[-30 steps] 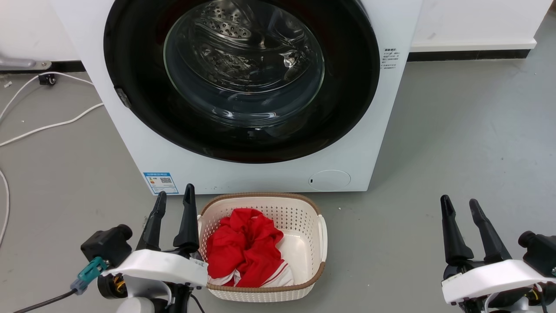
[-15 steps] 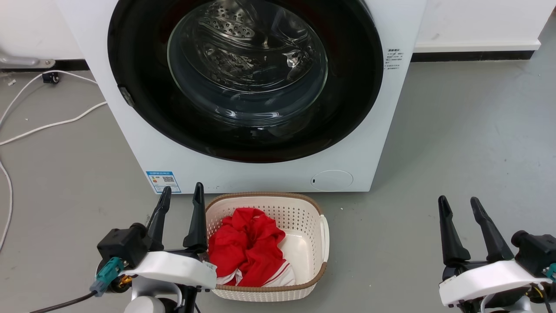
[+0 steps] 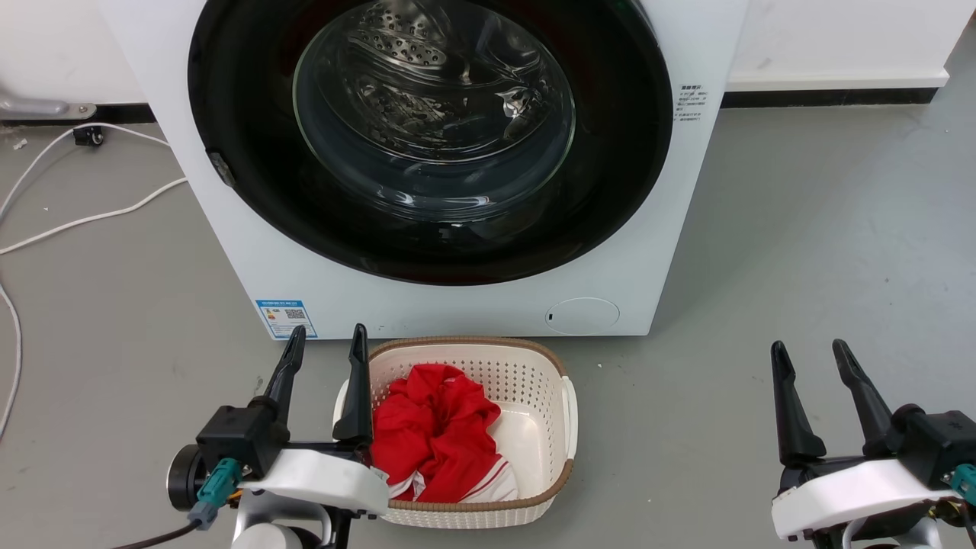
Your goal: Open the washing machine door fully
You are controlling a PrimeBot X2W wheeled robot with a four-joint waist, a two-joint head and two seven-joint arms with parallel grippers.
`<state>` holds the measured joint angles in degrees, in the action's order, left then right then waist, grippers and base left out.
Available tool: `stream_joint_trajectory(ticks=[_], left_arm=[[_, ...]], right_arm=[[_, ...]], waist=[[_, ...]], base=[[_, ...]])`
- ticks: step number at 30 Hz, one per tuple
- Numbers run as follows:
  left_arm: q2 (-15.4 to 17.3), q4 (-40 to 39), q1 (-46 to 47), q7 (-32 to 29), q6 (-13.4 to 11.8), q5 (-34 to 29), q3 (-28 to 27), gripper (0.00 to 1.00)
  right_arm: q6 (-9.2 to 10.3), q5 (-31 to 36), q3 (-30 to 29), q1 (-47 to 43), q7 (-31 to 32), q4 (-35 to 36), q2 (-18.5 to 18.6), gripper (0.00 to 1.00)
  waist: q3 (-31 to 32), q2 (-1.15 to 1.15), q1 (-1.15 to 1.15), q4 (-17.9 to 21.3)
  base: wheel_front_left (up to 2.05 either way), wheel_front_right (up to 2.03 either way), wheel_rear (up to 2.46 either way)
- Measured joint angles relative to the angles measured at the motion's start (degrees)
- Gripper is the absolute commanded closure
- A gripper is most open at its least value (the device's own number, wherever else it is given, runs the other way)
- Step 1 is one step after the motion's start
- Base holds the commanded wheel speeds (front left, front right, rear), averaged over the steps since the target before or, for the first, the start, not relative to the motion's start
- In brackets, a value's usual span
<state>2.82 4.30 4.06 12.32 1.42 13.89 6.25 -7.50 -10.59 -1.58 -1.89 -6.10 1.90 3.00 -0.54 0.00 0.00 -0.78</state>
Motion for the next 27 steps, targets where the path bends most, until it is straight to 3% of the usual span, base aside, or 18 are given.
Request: stream_joint_trajectory(ticks=[27], left_arm=[[0.01, 0.71, -0.14, 2.6, -1.16, -9.54, 1.03, 0.0]], right_arm=[[0.0, 9.47, -0.23, -0.87, -1.26, 1.23, -0.01, 0.0]], waist=[[0.01, 0.0, 0.0, 0.07]], base=[[0.0, 0.0, 0.0]])
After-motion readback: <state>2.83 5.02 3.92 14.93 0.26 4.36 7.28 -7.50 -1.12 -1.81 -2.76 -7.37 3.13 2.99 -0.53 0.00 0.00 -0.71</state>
